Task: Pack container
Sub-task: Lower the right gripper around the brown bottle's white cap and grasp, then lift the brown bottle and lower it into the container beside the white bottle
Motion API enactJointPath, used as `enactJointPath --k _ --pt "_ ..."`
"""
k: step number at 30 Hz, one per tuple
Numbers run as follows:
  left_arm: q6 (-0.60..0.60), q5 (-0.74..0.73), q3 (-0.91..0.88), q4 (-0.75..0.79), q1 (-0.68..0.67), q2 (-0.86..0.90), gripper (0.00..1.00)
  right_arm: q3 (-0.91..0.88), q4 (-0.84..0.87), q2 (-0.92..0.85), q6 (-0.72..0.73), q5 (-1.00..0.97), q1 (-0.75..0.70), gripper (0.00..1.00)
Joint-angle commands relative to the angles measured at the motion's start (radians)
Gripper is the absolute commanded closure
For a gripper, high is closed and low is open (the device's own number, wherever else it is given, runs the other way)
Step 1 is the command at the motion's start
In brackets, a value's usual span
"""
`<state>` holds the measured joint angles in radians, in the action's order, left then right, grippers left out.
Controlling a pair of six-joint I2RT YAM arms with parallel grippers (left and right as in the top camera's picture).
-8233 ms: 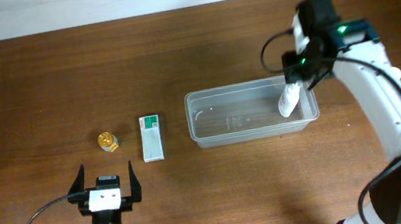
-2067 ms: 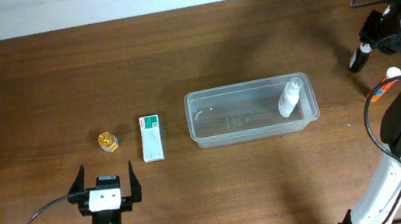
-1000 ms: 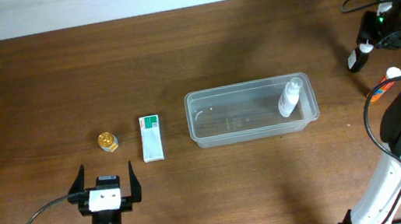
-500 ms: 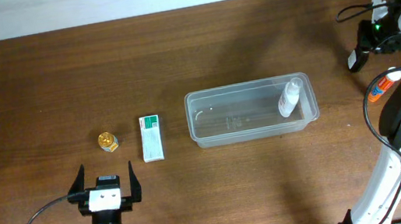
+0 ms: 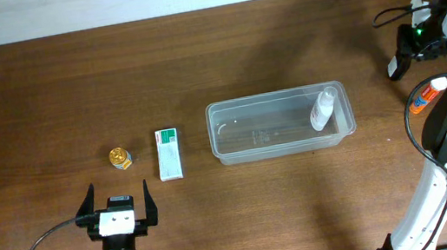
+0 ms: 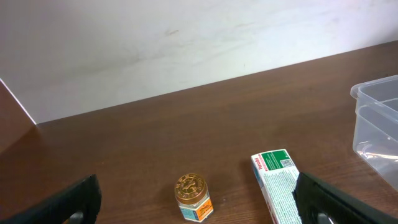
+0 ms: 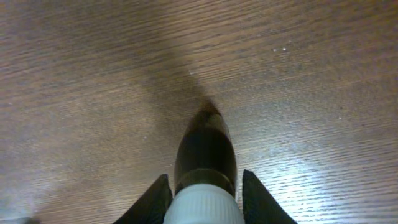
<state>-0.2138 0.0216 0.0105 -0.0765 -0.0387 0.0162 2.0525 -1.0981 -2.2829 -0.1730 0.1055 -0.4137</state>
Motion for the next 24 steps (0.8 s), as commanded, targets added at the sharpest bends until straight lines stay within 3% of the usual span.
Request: enactJointPath --k 1,12,24 --pt "-0.009 -0.015 -0.002 -0.007 0.005 -0.008 0.01 0.021 0.002 -0.014 -0.014 0.026 -0.005 0.73" --pt "-0.009 -0.015 -0.002 -0.006 0.005 -0.008 0.01 0.089 -0.064 -0.011 -0.002 0.027 -0.005 0.86" --pt "-0.009 -0.015 -0.002 -0.006 0.005 -0.008 0.01 0.484 -0.433 0.0 0.017 0.117 -0.005 0.86"
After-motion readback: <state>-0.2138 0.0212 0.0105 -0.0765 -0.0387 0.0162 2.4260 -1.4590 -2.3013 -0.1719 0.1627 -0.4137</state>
